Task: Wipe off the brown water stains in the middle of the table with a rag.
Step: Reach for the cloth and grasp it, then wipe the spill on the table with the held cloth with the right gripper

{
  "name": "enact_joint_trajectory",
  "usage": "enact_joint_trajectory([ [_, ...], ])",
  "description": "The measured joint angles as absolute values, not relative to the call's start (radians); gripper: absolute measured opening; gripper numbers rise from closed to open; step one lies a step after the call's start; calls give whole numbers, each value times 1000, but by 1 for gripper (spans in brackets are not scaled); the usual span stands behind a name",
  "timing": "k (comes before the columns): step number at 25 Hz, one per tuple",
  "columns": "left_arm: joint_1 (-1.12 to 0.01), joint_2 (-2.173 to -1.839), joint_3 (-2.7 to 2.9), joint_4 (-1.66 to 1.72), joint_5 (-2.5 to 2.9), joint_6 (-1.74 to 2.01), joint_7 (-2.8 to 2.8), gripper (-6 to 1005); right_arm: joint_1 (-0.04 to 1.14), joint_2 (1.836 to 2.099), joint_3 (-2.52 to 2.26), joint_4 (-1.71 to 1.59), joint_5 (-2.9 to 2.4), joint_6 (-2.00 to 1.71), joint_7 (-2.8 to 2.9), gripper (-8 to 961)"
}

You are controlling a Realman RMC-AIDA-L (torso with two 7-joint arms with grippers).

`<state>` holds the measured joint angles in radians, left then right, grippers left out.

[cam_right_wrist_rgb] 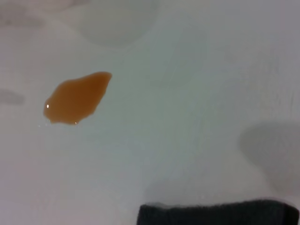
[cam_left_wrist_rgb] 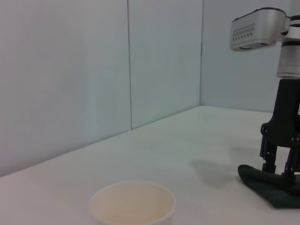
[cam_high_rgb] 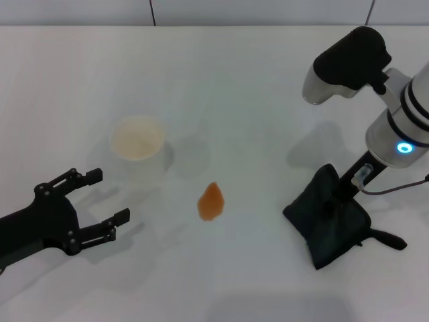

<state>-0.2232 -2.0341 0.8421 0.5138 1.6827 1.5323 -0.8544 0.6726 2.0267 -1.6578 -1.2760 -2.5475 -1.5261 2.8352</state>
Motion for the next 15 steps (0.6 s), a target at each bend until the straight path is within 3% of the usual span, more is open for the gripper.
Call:
enact_joint_trajectory([
  [1,-224,-2034,842,514,1683,1530,-854,871,674,2026,-1665,-1277,-2550,-1522,2834,550],
  [7,-224,-2034,842,514,1683,1517,-854,871,691,2023,-1690,-1261,-2558,-1508,2831,331],
  [15,-224,-2036,841,522,1683,1523,-854,870,700,2022,-1692,-1257,-2553,-1502,2805,202],
])
